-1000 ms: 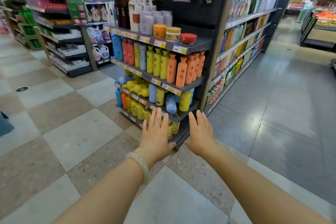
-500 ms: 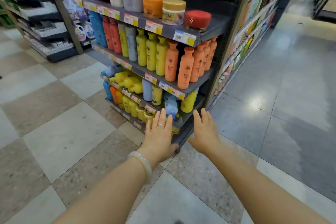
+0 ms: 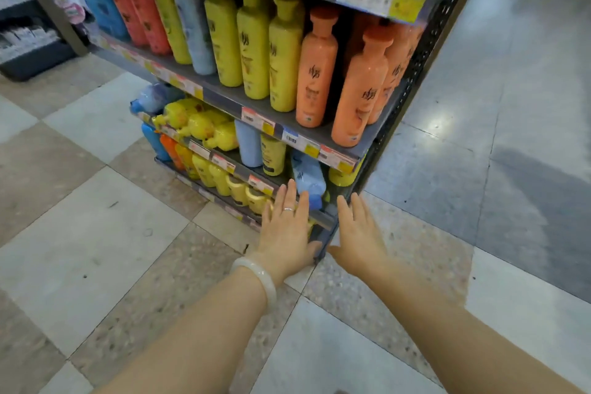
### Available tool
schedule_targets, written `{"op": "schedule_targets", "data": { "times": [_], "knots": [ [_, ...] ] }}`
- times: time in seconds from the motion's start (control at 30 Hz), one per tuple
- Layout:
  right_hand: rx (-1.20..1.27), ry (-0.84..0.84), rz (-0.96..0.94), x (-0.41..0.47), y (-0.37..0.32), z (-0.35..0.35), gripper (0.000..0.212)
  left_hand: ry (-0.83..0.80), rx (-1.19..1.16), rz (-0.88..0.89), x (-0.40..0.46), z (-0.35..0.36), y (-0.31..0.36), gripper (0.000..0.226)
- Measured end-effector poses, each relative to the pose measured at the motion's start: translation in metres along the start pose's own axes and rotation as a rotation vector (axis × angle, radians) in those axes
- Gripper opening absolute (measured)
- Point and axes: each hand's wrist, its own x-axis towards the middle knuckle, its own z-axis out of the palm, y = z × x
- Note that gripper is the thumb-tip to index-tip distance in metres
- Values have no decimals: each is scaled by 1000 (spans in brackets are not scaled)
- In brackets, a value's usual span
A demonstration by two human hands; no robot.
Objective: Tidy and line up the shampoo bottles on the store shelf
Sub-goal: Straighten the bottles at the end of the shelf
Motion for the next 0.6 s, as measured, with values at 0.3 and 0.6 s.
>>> {"op": "schedule_targets", "data": {
  "times": [0.3, 0.6],
  "knots": [
    [92, 101, 191, 83, -30, 61, 94, -70, 85, 211, 85, 37, -93, 91],
    [169, 321, 158, 168, 22, 102, 84, 70, 92, 296, 172, 118, -125, 91]
  ]
}}
